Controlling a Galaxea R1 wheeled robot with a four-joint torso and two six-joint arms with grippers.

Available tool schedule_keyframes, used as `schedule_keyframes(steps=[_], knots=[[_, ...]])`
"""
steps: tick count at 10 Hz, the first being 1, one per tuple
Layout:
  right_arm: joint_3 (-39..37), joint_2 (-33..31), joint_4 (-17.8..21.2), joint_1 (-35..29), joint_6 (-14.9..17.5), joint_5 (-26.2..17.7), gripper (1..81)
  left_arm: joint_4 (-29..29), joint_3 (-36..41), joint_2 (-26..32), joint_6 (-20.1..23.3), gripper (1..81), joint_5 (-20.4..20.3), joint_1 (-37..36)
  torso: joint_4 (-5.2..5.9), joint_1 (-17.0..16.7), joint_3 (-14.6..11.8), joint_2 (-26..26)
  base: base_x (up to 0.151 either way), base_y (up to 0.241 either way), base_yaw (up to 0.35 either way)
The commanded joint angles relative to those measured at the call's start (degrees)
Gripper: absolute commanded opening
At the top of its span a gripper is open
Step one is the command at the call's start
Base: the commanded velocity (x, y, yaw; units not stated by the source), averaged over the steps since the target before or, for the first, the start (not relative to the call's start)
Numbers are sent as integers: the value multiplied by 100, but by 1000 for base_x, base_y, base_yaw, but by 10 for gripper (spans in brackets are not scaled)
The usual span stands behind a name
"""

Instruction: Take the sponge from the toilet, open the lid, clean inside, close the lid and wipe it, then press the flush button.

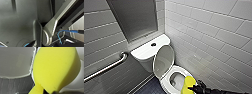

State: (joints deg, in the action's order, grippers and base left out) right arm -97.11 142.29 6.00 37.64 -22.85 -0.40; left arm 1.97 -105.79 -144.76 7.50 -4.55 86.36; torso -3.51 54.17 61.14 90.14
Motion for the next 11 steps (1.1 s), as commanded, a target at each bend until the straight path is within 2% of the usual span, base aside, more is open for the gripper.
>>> schedule_keyframes(steps=[1, 2, 3, 5, 8, 9, 10, 11], knots=[[-394, 187, 103, -920, -62, -565, 10, 57, 41, 52, 50, 811, 472, 53, 0, 0, 0, 0, 0, 0, 0], [-510, 268, 112, -1034, -62, -628, 10, 57, 41, 61, 50, 811, 472, 53, 0, 0, 42, -2, 0, 0, 0], [-684, 381, 103, -1157, -114, -654, 10, 49, 49, 61, 50, 811, 472, 53, 0, 372, 64, 571, 0, 0, 0], [-834, 513, 112, -1368, -132, -829, 10, 57, 49, 43, 50, 811, 498, 61, 0, 396, 64, 612, 0, 0, 0], [-1116, 786, 112, -1605, -194, -900, 10, 57, 41, 8, 50, 811, 507, 132, 0, 747, 64, 1181, 0, 0, 0], [-1195, 865, 112, -1676, -203, -909, 10, 57, 49, 8, 41, 811, 516, 132, 0, 494, 289, 791, 0, 0, 0], [-1247, 952, 112, -1763, -203, -909, 10, 57, 58, 8, 41, 811, 516, 132, 0, 608, 526, 991, 0, 0, 0], [-1327, 1023, 112, -1886, -203, -909, 10, 57, 58, 0, 41, 811, 525, 132, 0, 645, 610, 1074, 0, 0, 0]])
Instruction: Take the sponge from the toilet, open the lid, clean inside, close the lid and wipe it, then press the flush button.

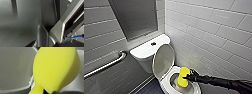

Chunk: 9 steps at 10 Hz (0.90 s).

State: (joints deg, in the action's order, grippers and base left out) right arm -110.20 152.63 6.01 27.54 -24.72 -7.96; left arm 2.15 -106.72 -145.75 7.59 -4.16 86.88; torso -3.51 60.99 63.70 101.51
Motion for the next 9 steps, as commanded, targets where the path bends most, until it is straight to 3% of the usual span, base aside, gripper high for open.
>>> schedule_keyframes(steps=[1, 2, 3, 6, 7, 8, 9], knots=[[-79, 42, 111, -956, -15, -162, 10, 40, 151, 89, 32, 811, 486, 96, 0, -2, 484, -2, 0, 0, 0], [-218, 129, 111, -1043, -15, -301, 10, 40, 160, 81, 32, 811, 486, 114, 0, 13, 166, 22, 0, 0, 0], [-403, 252, 111, -1130, -15, -460, 10, 32, 160, 63, 32, 811, 486, 141, 0, 389, 297, 597, 0, 0, 0], [-606, 490, 93, -1403, -15, -645, 10, 32, 142, 2, 32, 811, 486, 176, 0, 577, 389, 901, 0, 0, 0], [-632, 534, 93, -1421, -15, -654, 10, 40, 150, 2, 32, 811, 486, 176, 0, 336, 393, 533, 0, 0, 0], [-685, 578, 85, -1421, -6, -654, 10, 40, 159, -7, 32, 811, 486, 176, 0, 452, 393, 724, 0, 0, 0], [-712, 596, 76, -1430, -6, -645, 10, 40, 160, -16, 32, 811, 495, 176, 0, 513, 773, 824, 0, 0, 0]])
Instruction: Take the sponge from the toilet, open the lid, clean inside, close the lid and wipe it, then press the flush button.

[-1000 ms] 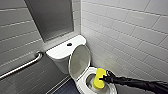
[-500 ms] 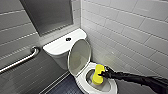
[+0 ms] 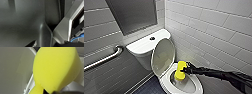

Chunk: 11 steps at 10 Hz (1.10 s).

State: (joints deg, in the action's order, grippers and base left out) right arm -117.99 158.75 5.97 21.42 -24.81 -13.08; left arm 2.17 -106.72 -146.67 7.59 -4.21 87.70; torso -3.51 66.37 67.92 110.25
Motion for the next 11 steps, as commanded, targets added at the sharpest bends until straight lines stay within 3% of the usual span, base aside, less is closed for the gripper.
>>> schedule_keyframes(steps=[1, 2, 6, 11], knots=[[32, 11, 71, -836, 2, -133, 10, 38, 160, 75, 32, 811, 508, 94, 0, -5, 434, -11, 0, 0, 0], [-73, 89, 45, -862, 2, -116, 10, 38, 160, 67, 32, 811, 579, 94, 0, 19, 83, 37, 0, 0, 0], [-882, 643, 35, -1091, 81, -133, 10, 29, 168, -30, 32, 811, 588, 156, 0, 46, 319, 54, 0, 0, 0], [-917, 424, 123, -766, -15, -10, 10, 29, 177, -136, 40, 811, 675, 173, 0, 48, 319, 57, 0, 0, 0]])
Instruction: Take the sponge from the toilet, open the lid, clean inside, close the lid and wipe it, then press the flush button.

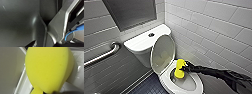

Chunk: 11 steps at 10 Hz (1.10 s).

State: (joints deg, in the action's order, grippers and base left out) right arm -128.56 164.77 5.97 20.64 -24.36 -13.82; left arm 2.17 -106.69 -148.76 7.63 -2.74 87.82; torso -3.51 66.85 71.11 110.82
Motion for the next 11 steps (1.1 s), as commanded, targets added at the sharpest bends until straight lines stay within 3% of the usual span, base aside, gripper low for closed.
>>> schedule_keyframes(steps=[1, 3, 5, 11], knots=[[288, -370, 123, -479, -269, 246, 10, 29, 175, 65, 37, 811, 529, 161, 0, 0, 0, 0, 0, 0, 0], [709, -853, 115, -108, -710, 722, 10, 29, 192, 57, 45, 811, 529, 161, 0, 0, 0, 0, 0, 0, 0], [1210, -1346, 115, 121, -939, 1083, 10, 29, 192, 21, 63, 811, 529, 161, 0, 0, 0, 0, 0, 0, 0], [2512, -2463, 194, 542, -1001, 1567, 10, -59, 148, -172, 107, 811, 591, 170, 0, 0, 0, 0, 0, 0, 0]])
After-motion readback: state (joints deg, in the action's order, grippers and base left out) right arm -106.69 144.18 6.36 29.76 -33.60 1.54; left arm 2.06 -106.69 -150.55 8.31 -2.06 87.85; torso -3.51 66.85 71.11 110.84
